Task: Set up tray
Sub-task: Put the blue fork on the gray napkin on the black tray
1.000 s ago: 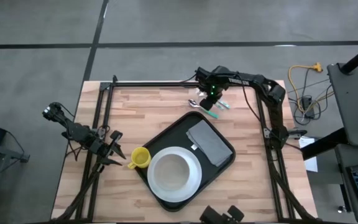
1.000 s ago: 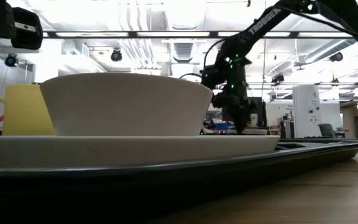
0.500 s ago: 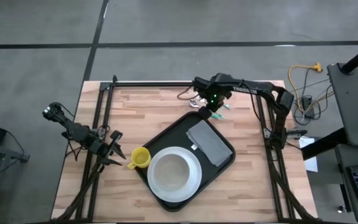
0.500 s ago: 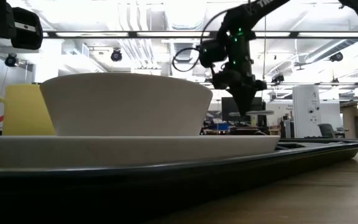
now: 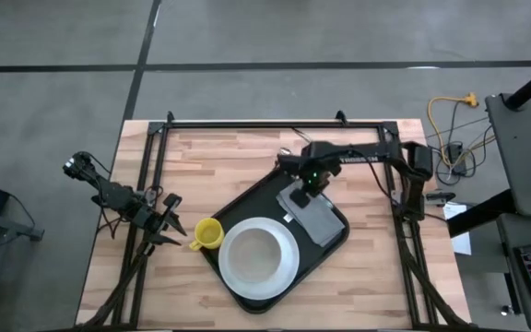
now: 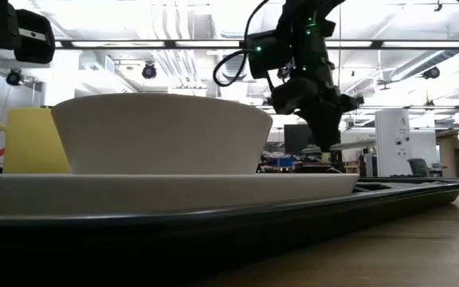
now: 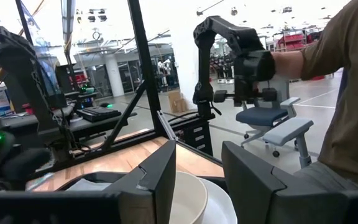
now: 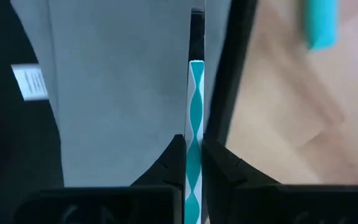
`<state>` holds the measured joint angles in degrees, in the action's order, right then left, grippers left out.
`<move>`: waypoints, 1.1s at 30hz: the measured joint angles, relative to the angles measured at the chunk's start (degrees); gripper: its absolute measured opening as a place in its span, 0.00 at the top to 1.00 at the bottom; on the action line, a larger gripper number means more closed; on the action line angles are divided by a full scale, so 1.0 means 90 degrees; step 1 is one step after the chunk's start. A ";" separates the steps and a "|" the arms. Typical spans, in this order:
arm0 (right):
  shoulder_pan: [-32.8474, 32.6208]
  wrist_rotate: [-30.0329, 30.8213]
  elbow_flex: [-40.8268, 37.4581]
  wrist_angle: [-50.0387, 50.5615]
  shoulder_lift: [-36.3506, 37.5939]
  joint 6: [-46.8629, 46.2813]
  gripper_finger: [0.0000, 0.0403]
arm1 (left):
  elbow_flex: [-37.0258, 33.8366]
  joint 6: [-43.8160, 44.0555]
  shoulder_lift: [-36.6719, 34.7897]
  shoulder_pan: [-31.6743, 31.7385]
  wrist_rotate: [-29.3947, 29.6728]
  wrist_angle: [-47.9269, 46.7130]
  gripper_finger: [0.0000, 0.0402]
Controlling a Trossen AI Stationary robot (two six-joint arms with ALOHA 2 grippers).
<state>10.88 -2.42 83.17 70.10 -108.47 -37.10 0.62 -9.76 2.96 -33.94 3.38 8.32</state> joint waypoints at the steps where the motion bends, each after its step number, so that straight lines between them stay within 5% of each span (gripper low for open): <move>1: -0.0112 -0.0019 -0.0065 -0.0019 0.0000 -0.0109 0.96 | 0.0000 0.0000 0.0000 0.0000 0.0000 0.0002 0.71; 14: -0.1046 -0.0343 -0.0786 -0.0914 0.0010 -0.1380 0.96 | 0.0000 0.0002 0.0001 0.0001 0.0000 0.0001 0.71; 33: -0.1154 -0.0384 -0.1248 -0.1384 0.0010 -0.1519 0.96 | 0.0000 0.0002 0.0001 0.0000 0.0000 0.0001 0.71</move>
<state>0.49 -5.87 71.93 57.65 -108.38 -50.77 0.62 -9.74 2.97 -33.94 3.38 8.33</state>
